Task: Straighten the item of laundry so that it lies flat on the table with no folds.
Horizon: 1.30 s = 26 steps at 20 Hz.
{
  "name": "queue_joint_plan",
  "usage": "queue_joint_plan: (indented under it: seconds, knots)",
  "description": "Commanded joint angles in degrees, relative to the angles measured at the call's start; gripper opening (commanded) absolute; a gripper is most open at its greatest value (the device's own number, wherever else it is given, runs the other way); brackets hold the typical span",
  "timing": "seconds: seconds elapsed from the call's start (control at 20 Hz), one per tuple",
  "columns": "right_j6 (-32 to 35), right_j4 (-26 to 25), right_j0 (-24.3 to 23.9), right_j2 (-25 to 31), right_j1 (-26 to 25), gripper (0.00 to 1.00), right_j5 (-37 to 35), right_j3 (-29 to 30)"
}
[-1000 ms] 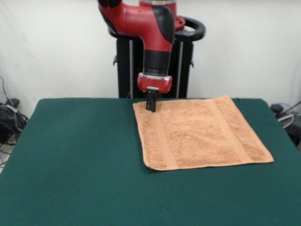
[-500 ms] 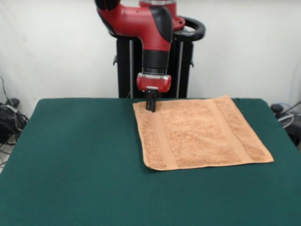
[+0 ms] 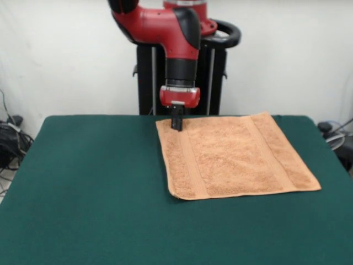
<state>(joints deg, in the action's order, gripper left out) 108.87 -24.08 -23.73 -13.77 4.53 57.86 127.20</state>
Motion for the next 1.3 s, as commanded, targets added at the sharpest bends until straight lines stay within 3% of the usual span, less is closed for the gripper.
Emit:
queue_joint_plan:
  seconds: [0.05, 0.6, 0.9, 1.3]
  knots:
    - [2.58, 22.20, 1.05, 14.99, -21.71, 0.00, -40.69, -40.58]
    - [1.62, 26.67, 3.66, 13.53, -18.98, 0.00, -46.51, -38.53]
    - [0.62, 22.39, 4.86, 12.76, -15.08, 0.00, -45.61, -35.53]
    - [1.29, 20.38, 4.29, 13.79, -7.42, 0.00, -57.19, -30.33]
